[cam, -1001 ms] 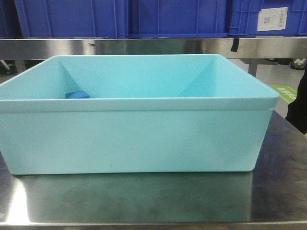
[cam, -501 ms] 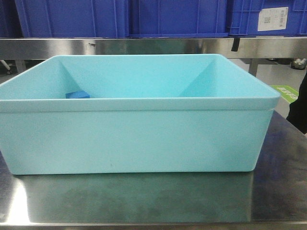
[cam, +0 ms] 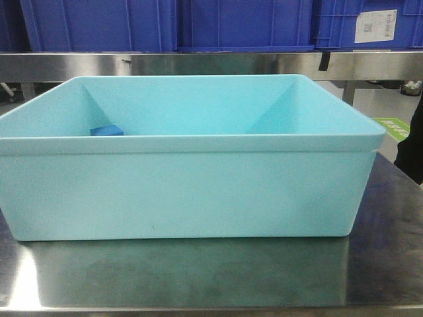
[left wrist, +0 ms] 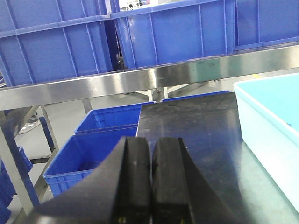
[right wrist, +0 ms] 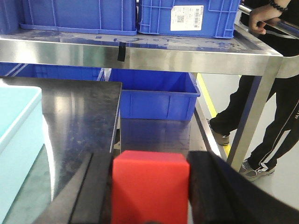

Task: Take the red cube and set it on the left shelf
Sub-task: 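Hold the red cube raised in the right gripper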

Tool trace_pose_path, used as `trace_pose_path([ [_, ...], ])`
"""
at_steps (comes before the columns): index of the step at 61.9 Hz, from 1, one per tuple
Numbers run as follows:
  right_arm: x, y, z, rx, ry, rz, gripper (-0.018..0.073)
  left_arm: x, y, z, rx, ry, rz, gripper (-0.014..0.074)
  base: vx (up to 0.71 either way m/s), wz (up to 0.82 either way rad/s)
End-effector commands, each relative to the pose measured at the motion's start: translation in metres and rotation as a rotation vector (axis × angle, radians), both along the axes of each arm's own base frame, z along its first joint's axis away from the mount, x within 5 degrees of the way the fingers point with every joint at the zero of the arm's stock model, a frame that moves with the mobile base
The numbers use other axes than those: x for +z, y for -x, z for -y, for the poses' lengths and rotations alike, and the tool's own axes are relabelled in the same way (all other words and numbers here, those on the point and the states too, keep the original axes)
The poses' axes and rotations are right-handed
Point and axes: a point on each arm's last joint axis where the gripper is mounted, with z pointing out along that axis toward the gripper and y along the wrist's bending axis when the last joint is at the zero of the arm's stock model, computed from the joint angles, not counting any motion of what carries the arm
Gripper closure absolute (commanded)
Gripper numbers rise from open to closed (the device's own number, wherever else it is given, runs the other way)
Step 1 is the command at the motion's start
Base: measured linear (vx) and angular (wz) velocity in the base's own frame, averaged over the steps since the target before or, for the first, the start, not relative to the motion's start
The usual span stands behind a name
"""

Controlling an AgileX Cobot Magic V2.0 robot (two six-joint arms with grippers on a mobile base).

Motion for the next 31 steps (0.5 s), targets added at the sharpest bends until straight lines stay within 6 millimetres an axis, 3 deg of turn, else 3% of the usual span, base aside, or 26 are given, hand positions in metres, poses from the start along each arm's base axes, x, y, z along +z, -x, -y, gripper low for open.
trace_pose_path([
  [1, 0.0172, -0.0005, -0.0029, 0.034, 0.029, 0.109, 0.0503, 0.0005, -0.0007, 0.0002, -0.004, 0.005, 0.064, 0.0491, 0.0, 0.0],
  [31, 0.0162, -0.0005, -0.0024, 0.028, 0.029, 0.098, 0.0503, 0.0005, -0.0007, 0.0002, -0.004, 0.005, 0.064, 0.0491, 0.0, 0.0],
])
